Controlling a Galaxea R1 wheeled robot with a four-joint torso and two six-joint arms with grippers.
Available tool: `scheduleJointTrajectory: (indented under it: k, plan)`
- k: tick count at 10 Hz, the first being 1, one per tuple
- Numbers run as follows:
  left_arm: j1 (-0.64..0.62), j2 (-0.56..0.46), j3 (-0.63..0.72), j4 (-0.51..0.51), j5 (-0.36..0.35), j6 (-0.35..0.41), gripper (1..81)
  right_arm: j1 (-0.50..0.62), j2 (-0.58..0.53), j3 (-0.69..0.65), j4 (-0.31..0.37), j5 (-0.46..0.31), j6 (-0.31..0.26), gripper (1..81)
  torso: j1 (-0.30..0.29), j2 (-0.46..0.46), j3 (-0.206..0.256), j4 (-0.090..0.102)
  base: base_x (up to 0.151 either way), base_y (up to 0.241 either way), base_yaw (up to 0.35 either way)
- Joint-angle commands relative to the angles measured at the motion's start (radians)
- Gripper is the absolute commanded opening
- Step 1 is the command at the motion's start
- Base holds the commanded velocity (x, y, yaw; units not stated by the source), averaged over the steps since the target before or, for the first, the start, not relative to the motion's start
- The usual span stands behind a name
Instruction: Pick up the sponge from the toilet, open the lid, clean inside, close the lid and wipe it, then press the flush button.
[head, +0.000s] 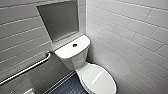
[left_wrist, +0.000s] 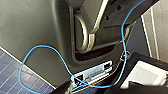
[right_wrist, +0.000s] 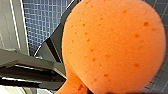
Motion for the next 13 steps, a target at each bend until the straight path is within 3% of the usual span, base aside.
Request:
scheduleJointTrajectory:
  k: [1, 6, 7, 10, 13]
  plan:
    - [0.033, 0.023, -0.048, -0.034, 0.001, -0.003, 81.1, -0.041, 0.02, -0.068, -0.065, -0.034, 0.005, 1.0, -0.061, 0.094, 0.086, 0.0, 0.0, 0.0, 0.0]
    - [0.039, 0.056, -0.117, -0.032, 0.003, -0.003, 81.1, -0.049, 0.147, -0.215, -0.068, -0.036, 0.002, 1.0, -0.182, 0.277, 0.273, 0.0, 0.0, 0.0, 0.0]
    - [0.039, 0.056, -0.117, -0.032, 0.006, -0.003, 81.1, -0.049, 0.164, -0.242, -0.077, -0.04, 0.002, 1.0, -0.203, 0.308, 0.229, 0.0, 0.0, 0.0, 0.0]
    - [0.038, 0.062, -0.157, -0.034, 0.012, -0.003, 81.1, -0.081, 0.235, -0.361, -0.086, -0.046, 0.0, 1.0, -0.267, 0.405, 0.256, 0.0, 0.0, 0.0, 0.0]
    - [0.027, 0.129, -0.249, -0.031, 0.014, -0.003, 81.1, -0.084, 0.34, -0.513, -0.088, -0.054, 0.0, 1.0, -0.338, 0.515, 0.259, 0.0, 0.0, 0.0, 0.0]
